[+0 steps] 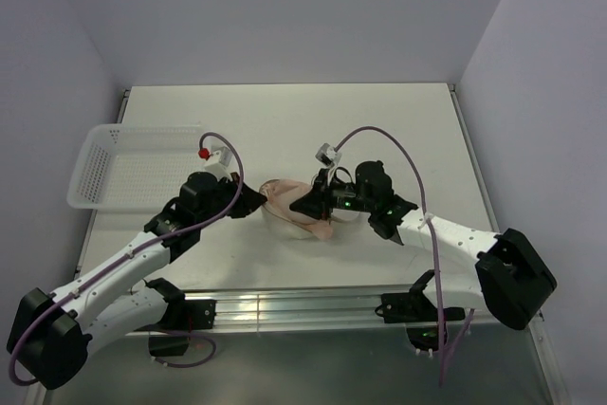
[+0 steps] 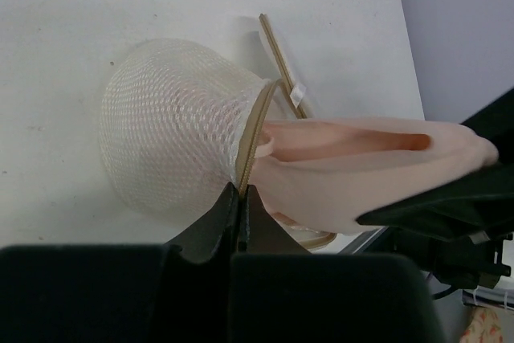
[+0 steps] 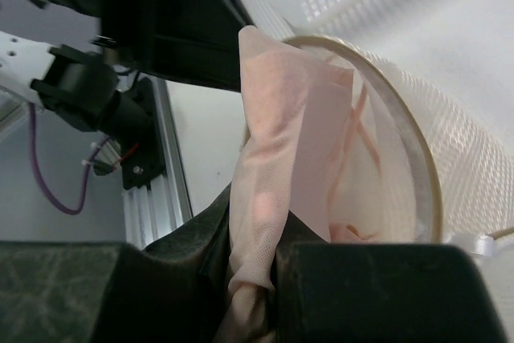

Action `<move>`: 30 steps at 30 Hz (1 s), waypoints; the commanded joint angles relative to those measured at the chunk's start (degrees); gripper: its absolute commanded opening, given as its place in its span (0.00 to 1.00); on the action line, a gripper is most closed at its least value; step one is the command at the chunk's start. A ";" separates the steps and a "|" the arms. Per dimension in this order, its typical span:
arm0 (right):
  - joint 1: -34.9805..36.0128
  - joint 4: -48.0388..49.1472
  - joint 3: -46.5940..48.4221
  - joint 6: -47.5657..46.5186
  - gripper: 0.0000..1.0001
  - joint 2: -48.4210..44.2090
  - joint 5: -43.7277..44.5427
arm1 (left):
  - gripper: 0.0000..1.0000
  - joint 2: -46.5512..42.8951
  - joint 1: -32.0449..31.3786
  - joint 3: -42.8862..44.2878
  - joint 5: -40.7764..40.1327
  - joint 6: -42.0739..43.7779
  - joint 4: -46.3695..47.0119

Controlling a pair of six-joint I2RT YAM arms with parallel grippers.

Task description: Place the bra in the laundry bag and zip it closed

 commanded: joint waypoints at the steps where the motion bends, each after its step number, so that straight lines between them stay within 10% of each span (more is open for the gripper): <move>1: -0.34 -1.41 4.22 -1.49 0.00 2.04 1.95 | 0.00 -2.03 -0.07 2.88 2.24 3.09 1.50; 20: 5.90 -24.53 18.02 -9.14 0.00 15.22 6.78 | 0.00 -0.72 -0.15 5.25 4.87 5.11 4.66; 30: 5.73 -18.66 20.84 10.79 0.14 19.27 24.09 | 0.00 -0.54 -0.15 -1.94 9.62 0.99 9.23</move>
